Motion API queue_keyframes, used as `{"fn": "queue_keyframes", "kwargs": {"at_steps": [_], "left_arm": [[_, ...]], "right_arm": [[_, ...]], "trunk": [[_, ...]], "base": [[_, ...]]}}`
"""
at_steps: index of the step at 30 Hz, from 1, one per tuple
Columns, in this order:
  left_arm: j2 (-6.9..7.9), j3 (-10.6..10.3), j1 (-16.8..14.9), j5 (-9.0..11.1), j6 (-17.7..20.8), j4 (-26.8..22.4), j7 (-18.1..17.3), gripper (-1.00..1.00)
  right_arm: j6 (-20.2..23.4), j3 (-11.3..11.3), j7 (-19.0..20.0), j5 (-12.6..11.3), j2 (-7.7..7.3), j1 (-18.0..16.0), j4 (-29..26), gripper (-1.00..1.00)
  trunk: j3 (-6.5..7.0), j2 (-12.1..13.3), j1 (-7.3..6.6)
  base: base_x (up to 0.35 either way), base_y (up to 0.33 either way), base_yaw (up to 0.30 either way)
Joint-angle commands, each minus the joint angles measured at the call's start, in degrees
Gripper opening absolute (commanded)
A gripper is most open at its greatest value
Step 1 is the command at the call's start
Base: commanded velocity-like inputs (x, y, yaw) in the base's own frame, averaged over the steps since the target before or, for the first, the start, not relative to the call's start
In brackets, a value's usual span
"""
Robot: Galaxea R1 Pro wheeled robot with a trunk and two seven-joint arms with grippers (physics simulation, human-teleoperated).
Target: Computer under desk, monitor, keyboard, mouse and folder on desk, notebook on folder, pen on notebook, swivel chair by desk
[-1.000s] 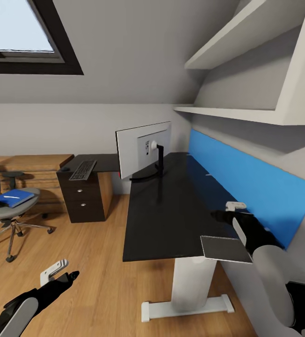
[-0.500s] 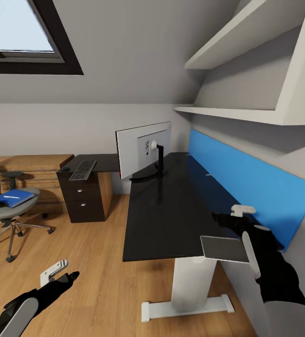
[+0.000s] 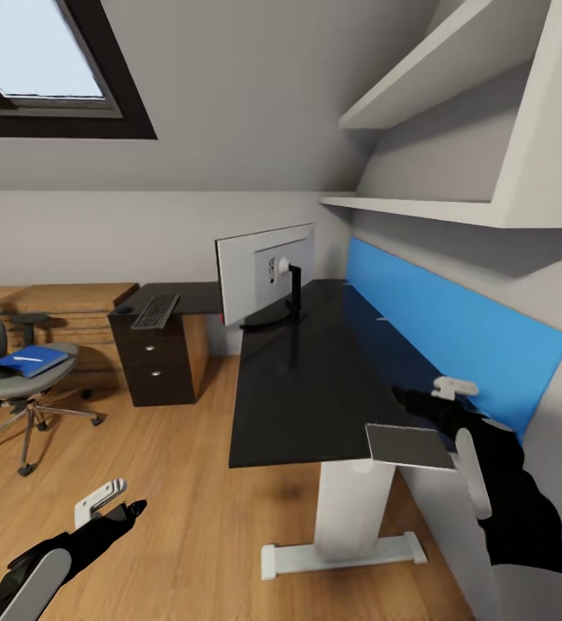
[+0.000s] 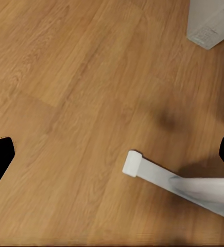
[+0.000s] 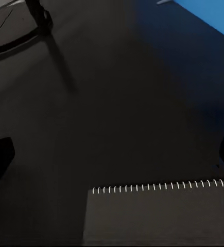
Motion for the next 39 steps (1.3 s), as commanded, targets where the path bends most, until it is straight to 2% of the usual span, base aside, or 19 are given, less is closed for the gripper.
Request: {"fn": "queue_keyframes", "kwargs": {"at_steps": [1, 2, 8, 25, 34, 38, 39], "left_arm": [[0.05, -0.12, -0.05, 0.63, -0.02, -0.09, 0.57, 1.00], [0.05, -0.12, -0.04, 0.64, -0.02, -0.09, 0.56, 1.00], [0.07, -0.12, -0.03, 0.53, -0.02, -0.09, 0.64, 1.00], [0.06, -0.12, -0.06, 0.45, -0.02, -0.14, 0.59, 1.00], [0.06, -0.40, -0.05, 0.42, 0.05, -1.12, 0.33, 1.00], [0.05, -0.42, -0.04, 0.43, 0.02, -2.48, 0.36, 1.00], [0.05, -0.40, -0.04, 0.43, 0.00, -2.98, 0.43, 1.00]], "right_arm": [[0.27, -0.25, 0.09, -2.46, 0.01, -0.03, -0.49, 1.00], [0.26, -0.38, 0.06, -3.87, -0.02, -0.06, -0.65, 1.00], [0.56, -0.85, -0.01, -7.13, -0.07, -0.02, -0.94, 1.00], [0.74, -0.82, -0.09, -7.04, -0.06, -0.02, -0.71, 1.00], [0.62, -0.84, 0.09, -7.73, -0.05, -0.02, 0.80, 1.00], [0.70, -1.36, 0.15, -10.44, -0.18, -0.02, 1.96, 1.00], [0.80, -2.94, 0.13, -13.04, -0.26, -0.02, 3.29, 1.00]], "trunk": [[-0.06, -0.04, -0.03], [-0.06, -0.04, -0.03], [-0.06, -0.04, -0.03], [-0.06, -0.04, -0.03], [-0.06, -0.04, -0.03], [-0.06, -0.04, -0.03], [-0.24, -0.44, 0.19]], "base": [[-0.315, 0.000, 0.000], [-0.323, 0.000, 0.000], [-0.331, 0.000, 0.000], [-0.329, 0.000, 0.000], [-0.067, 0.000, 0.000], [-0.003, 0.000, 0.000], [0.000, 0.000, 0.000]]}}
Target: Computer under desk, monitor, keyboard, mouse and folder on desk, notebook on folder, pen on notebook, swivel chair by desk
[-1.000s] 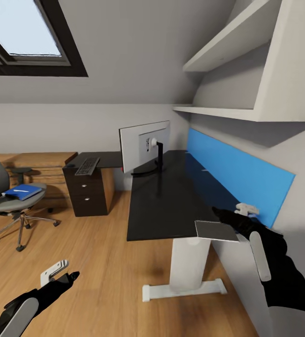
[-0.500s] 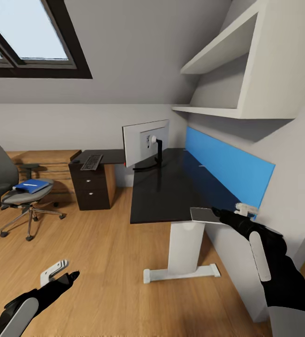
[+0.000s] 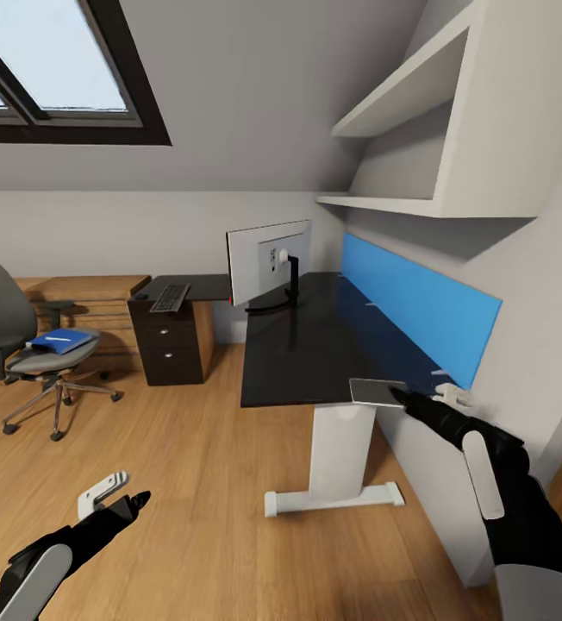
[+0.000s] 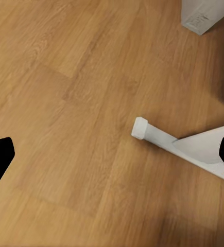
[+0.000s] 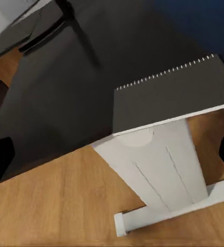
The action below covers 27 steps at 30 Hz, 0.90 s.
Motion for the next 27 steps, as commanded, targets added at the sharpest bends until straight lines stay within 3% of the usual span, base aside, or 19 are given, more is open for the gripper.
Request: {"fn": "queue_keyframes", "kwargs": {"at_steps": [1, 10, 13, 21, 25, 27], "left_arm": [[0.05, -0.11, -0.04, 0.60, -0.02, -0.20, 0.61, 1.00], [-0.01, -0.10, -0.06, 0.60, -0.03, -0.59, 0.96, 1.00], [-0.03, -0.13, -0.05, 0.59, -0.03, -0.56, 1.06, 1.00], [-0.03, -0.18, -0.07, 0.60, -0.03, -0.54, 1.16, 1.00], [-0.18, -0.18, -0.05, 0.66, -0.03, -0.47, 1.15, 1.00], [-0.55, -0.19, -0.04, 0.68, -0.03, -0.46, 1.11, 1.00]], "right_arm": [[0.35, -0.96, 0.34, -0.93, 0.00, -0.05, 0.53, 1.00], [1.94, -11.92, 0.00, -12.11, -0.09, -0.09, 7.98, 1.00], [3.28, -14.89, -0.31, -14.47, -0.20, -0.12, 8.89, 1.00], [2.67, -17.03, -0.51, -15.70, -0.39, -0.35, 11.92, 1.00], [-0.24, -17.33, -0.50, -16.24, -0.43, -0.49, 14.74, 1.00], [-1.53, -17.41, -0.50, -17.62, -0.72, -0.59, 15.93, 1.00]], "trunk": [[-0.25, -0.45, 0.22], [-1.86, -4.06, 2.20], [-2.40, -5.26, 2.86], [-3.84, -8.47, 4.62], [-4.55, -10.08, 5.49], [-4.91, -10.88, 5.93]], "base": [[0.000, 0.000, 0.000], [0.000, 0.000, 0.000], [0.000, 0.000, 0.000], [0.000, 0.000, 0.000], [0.000, 0.000, 0.000], [0.000, 0.000, 0.000]]}}
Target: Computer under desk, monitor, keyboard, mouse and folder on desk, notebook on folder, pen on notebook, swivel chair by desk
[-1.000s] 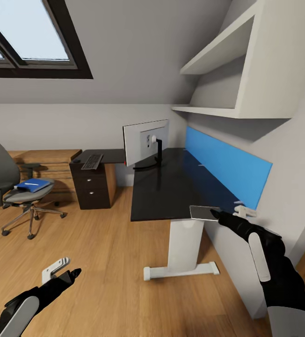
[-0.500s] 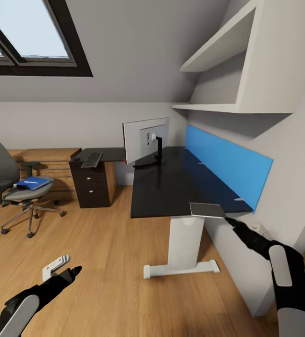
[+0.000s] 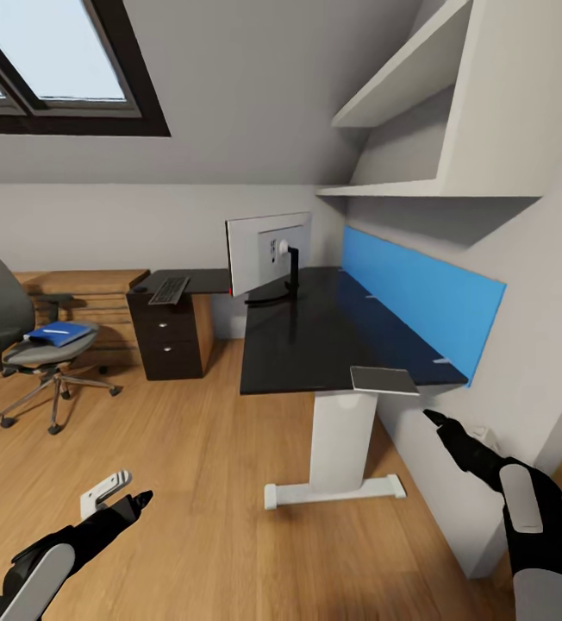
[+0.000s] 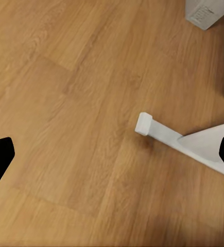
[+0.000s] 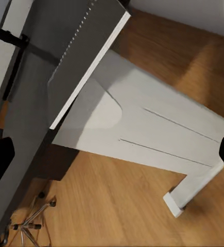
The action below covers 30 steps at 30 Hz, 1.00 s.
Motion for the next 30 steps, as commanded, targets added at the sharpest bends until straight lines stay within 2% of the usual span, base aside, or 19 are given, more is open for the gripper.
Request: {"fn": "queue_keyframes", "kwargs": {"at_steps": [1, 3, 4, 6, 7, 8, 10, 18, 28, 30], "left_arm": [[-0.08, -0.10, -0.06, 0.60, -0.02, -0.08, 0.56, 1.00], [-0.19, -0.11, -0.05, 0.59, -0.02, -0.08, 0.55, 1.00], [-0.37, -0.11, -0.04, 0.60, -0.02, -0.08, 0.54, 1.00], [-0.48, -0.11, -0.07, 0.60, -0.02, -0.07, 0.54, 1.00], [-0.57, -0.11, -0.08, 0.60, -0.02, -0.04, 0.54, 1.00], [-0.59, -0.11, -0.07, 0.60, -0.02, -0.05, 0.53, 1.00], [-0.63, -0.07, -0.08, 0.59, -0.02, -0.01, 0.53, 1.00], [-0.66, -0.05, -0.04, 0.53, -0.02, -0.01, 0.53, 1.00], [-0.66, -0.10, -0.04, 0.52, -0.02, 0.01, 0.53, 1.00], [-0.66, -0.07, -0.04, 0.52, -0.02, 0.00, 0.53, 1.00]], "right_arm": [[0.02, -0.18, 0.31, -1.10, -0.47, -0.09, 0.49, 1.00], [-0.21, -0.20, 0.31, -3.61, -1.52, -0.11, 1.62, 1.00], [-0.30, -0.18, 0.31, -6.50, -2.83, -0.12, 3.34, 1.00], [-0.30, -0.14, 0.33, -8.31, -3.81, -0.15, 4.78, 1.00], [-0.14, -0.06, 0.39, -10.63, -5.31, -0.28, 7.25, 1.00], [0.02, -0.04, 0.43, -11.28, -5.80, -0.37, 8.08, 1.00], [1.77, 0.01, 0.56, -13.47, -7.78, -1.63, 11.90, 1.00], [3.26, 0.39, 0.88, -14.83, -9.33, -3.64, 16.12, 1.00], [3.50, 0.93, 3.29, -15.22, -9.95, -3.91, 16.53, 1.00], [3.48, 0.97, 3.45, -15.22, -9.90, -3.92, 16.33, 1.00]], "trunk": [[-0.24, -0.45, 0.22], [-0.60, -1.25, 0.66], [-0.78, -1.65, 0.88], [-1.14, -2.45, 1.32], [-1.32, -2.85, 1.54], [-1.50, -3.26, 1.76], [-1.86, -4.06, 2.20], [-3.30, -7.27, 3.96], [-5.09, -11.28, 6.15], [-5.09, -11.28, 6.15]], "base": [[0.000, 0.000, 0.000], [0.000, 0.000, 0.000], [0.000, 0.000, 0.000], [0.000, 0.000, 0.000], [0.000, 0.000, 0.000], [0.000, 0.000, 0.000], [0.000, 0.000, 0.000], [0.000, 0.000, 0.000], [0.000, 0.000, 0.000], [0.000, 0.000, 0.000]]}}
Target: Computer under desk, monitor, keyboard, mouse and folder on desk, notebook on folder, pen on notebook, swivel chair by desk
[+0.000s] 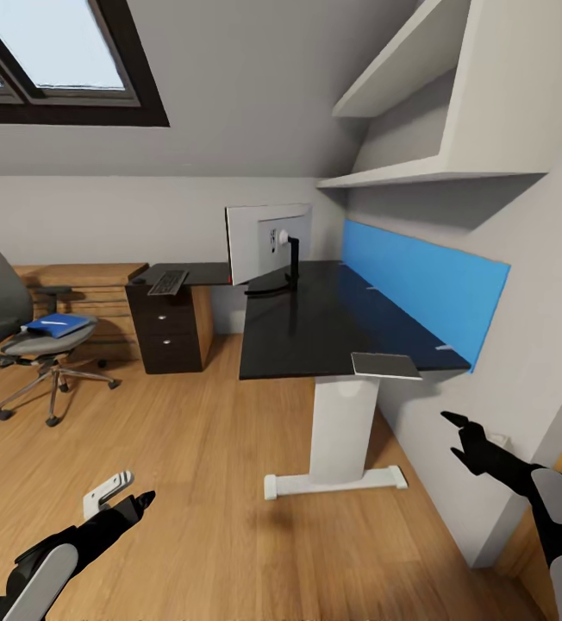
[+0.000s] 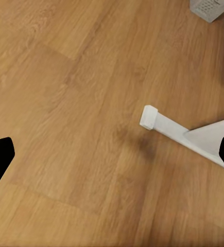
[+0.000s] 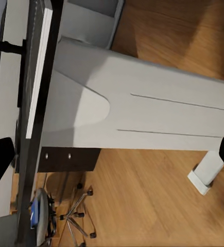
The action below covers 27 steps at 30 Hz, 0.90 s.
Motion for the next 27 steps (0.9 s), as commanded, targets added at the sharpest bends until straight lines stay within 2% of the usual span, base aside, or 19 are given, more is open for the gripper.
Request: {"fn": "queue_keyframes", "kwargs": {"at_steps": [1, 15, 18, 19, 21, 27], "left_arm": [[0.05, -0.12, -0.04, 0.62, -0.02, -0.08, 0.56, 1.00], [0.05, -0.16, -0.05, 0.77, 0.09, 0.28, 0.20, 1.00], [0.05, -0.20, -0.06, 0.78, 0.08, 0.42, 0.20, 1.00], [0.05, -0.19, -0.06, 0.76, 0.07, 0.52, 0.21, 1.00], [0.05, -0.22, -0.05, 0.74, 0.07, 0.70, 0.22, 1.00], [0.05, -0.22, -0.04, 0.76, 0.07, 1.01, 0.23, 1.00]], "right_arm": [[0.34, -0.20, 0.34, 0.29, 0.03, -0.06, -0.12, 1.00], [0.32, -0.19, 4.01, 0.29, 0.19, -0.06, -1.81, 1.00], [0.36, -0.21, 6.72, 0.30, 0.16, -0.01, -1.89, 1.00], [0.37, -0.22, 9.87, 0.37, 0.16, 0.01, -1.88, 1.00], [0.35, -0.24, 11.29, 0.37, 0.15, 0.02, -1.83, 1.00], [0.26, -0.28, 12.42, 0.50, 0.17, 0.03, -1.58, 1.00]], "trunk": [[-0.06, -0.03, -0.01], [-0.06, -0.03, -0.01], [-0.06, -0.03, -0.01], [-0.06, -0.03, -0.01], [-0.06, -0.03, -0.01], [-0.06, -0.03, -0.01]], "base": [[0.000, 0.000, 0.000], [0.000, 0.000, 0.000], [0.000, 0.000, 0.000], [0.092, 0.000, 0.000], [0.168, 0.000, 0.000], [0.185, 0.000, 0.000]]}}
